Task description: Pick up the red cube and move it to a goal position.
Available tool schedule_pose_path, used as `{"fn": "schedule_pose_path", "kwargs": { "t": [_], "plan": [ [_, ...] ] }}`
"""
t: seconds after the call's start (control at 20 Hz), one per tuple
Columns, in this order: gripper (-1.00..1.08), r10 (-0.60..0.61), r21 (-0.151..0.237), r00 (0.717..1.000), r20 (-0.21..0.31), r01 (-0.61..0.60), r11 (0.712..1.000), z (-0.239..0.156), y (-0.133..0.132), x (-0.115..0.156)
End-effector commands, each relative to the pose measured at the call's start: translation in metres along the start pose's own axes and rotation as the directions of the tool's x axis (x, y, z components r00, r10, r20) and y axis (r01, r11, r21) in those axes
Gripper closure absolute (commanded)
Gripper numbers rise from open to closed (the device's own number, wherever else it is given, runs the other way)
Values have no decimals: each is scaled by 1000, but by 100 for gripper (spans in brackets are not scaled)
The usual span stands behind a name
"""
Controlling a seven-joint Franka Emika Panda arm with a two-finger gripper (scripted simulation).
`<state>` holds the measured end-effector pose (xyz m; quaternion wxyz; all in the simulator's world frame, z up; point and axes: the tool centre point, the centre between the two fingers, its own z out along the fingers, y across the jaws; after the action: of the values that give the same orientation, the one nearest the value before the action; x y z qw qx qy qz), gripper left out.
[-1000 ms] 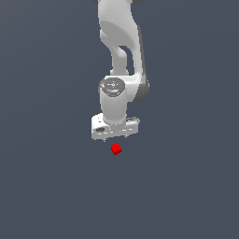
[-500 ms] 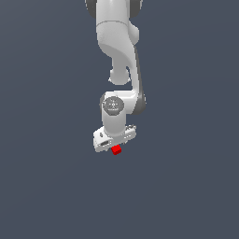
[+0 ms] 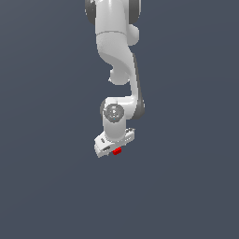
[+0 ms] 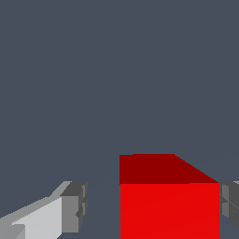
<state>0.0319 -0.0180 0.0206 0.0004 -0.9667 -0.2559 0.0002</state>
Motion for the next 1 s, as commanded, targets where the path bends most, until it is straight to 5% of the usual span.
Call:
{"fn": "schedule_pose_path", "kwargs": {
  "t": [0.0,0.95],
  "plan": [
    [108,-5,-1,1000,0,5,1000,1,0,1],
    [108,-5,-1,1000,0,5,1000,-18,1,-6]
  ]
}}
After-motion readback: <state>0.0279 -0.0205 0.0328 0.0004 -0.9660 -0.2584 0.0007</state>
